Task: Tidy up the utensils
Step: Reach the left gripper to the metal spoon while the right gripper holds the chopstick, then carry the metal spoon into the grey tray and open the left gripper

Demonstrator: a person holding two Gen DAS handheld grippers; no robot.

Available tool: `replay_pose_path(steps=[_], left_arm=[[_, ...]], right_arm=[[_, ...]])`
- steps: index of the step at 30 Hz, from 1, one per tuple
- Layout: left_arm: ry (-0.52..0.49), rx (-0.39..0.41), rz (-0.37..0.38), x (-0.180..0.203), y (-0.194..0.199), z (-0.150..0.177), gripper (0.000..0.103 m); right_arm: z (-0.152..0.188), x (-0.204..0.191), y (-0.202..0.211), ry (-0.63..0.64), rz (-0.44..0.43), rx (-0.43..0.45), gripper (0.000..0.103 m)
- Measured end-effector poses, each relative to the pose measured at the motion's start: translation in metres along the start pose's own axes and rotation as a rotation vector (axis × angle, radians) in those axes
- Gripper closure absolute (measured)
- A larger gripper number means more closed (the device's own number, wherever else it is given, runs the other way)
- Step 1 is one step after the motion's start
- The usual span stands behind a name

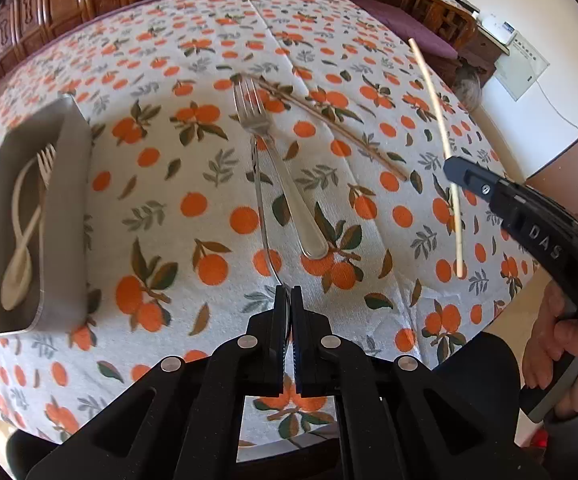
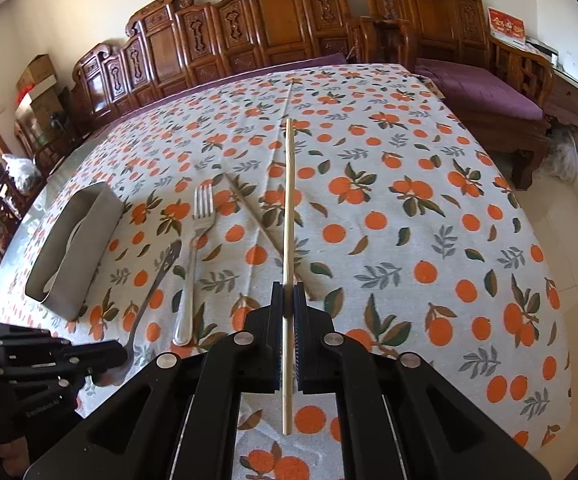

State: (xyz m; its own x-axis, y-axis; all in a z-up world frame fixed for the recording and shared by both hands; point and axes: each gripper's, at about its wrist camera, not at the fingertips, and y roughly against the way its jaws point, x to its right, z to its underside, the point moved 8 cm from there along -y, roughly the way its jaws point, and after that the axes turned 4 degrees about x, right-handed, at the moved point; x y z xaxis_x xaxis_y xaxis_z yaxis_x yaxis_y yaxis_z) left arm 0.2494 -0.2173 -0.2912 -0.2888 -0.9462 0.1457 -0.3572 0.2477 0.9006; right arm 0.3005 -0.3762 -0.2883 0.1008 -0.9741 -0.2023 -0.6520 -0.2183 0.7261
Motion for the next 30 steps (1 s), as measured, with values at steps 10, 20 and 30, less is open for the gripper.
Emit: replay_pose_path(steps=[10,20,30], left_arm=[[-0.034,0.083,-0.033,-0.013,0.036,-0.014,0.102],[-0.016,0.178,-0.069,-0.052,0.081,-0.033,0.102],[0.026,0.222,-0.103,-0.101,0.108,-0.035,0.102]], right_arm=[[0.003,-0.029,0.003,0.042,-0.050,-0.001,0.097],[0.005,-0.076,0.010,0.127,-0.101,0.011,0.097],[0.002,-0.116,-0.002,0.155,-0.137,-0.009,0.097]])
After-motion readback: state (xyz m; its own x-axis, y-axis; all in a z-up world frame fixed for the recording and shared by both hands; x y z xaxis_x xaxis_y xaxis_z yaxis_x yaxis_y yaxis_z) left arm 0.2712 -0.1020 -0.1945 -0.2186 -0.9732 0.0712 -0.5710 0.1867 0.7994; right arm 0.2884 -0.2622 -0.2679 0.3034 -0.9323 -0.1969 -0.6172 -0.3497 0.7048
